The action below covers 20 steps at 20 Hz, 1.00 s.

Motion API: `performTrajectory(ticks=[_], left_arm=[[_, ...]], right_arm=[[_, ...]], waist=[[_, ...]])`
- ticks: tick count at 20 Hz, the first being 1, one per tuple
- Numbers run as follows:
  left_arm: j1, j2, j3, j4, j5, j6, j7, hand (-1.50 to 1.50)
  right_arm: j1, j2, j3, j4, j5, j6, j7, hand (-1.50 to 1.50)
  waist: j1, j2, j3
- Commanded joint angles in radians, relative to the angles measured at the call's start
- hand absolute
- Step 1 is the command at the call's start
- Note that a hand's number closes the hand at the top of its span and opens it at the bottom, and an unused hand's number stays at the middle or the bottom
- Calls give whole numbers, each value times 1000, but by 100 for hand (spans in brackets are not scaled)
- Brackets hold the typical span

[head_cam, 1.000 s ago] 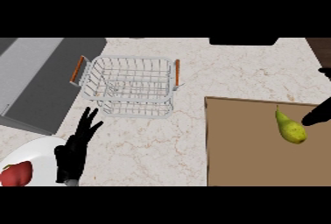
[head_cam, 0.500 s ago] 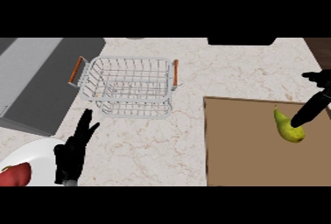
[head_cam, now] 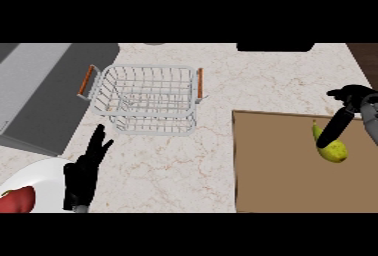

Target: Pick the pear from the tray and place it in the tiered basket

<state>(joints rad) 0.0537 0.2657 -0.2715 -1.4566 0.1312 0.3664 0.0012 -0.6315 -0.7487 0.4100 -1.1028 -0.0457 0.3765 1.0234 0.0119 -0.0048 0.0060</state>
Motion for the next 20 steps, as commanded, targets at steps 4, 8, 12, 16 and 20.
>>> performTrajectory(ticks=[4,8,12,16,20], left_arm=[[26,7,21,55,12,-35,4,0],[7,-18,26,111,1,-35,-32,0],[27,-34,11,95,-18,-29,-44,0],[19,-51,16,109,-22,-27,-39,0],[55,-24,25,20,-20,-26,19,0]], right_arm=[[-44,25,10,102,-25,117,112,-150],[-34,62,42,135,1,99,98,-150],[-78,14,7,171,-36,194,99,-150],[-62,56,19,220,-14,176,72,-150],[-18,53,7,202,-28,160,96,-150]], waist=[[3,8,-7],[-2,9,-7],[-3,7,-7],[-1,8,-7],[-7,3,-6]])
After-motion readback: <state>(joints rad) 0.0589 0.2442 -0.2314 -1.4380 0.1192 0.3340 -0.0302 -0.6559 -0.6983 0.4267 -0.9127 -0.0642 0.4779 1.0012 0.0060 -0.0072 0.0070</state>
